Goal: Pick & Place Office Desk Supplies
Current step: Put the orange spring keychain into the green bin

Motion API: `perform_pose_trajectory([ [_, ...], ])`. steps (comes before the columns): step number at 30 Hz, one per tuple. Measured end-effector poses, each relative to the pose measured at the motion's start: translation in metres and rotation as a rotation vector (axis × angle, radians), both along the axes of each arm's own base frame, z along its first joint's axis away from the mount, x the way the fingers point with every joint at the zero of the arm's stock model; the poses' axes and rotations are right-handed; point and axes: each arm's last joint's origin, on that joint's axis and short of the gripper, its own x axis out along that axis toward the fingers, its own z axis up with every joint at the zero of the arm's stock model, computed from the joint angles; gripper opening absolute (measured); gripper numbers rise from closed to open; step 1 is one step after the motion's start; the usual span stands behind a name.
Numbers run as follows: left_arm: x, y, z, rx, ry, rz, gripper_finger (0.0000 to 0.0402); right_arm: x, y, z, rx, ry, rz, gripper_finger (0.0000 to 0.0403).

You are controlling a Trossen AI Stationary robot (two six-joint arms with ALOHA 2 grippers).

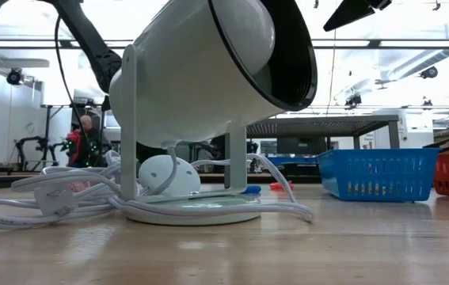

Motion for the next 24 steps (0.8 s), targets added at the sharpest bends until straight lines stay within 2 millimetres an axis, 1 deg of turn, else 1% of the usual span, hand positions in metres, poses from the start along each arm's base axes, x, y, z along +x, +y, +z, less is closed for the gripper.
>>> perform_pose_trajectory([
  [10, 0.004, 0.003, 0.005, -0.003, -0.016, 0.02, 0.002, 0.0, 0.0, 0.0, 0.0, 0.0, 0.0, 0.0061],
  [13, 0.004, 0.002, 0.01, 0.004, -0.029, 0.018, 0.002, 0.0, 0.0, 0.0, 0.0, 0.0, 0.0, 0.0059],
  [18, 0.003, 0.0, 0.031, 0.044, -0.088, 0.013, 0.0021, 0.0, 0.0, 0.0, 0.0, 0.0, 0.0, 0.0062],
  [24, -0.003, -0.006, 0.071, 0.123, -0.203, 0.007, 0.0022, 0.0, 0.0, 0.0, 0.0, 0.0, 0.0, 0.0062],
])
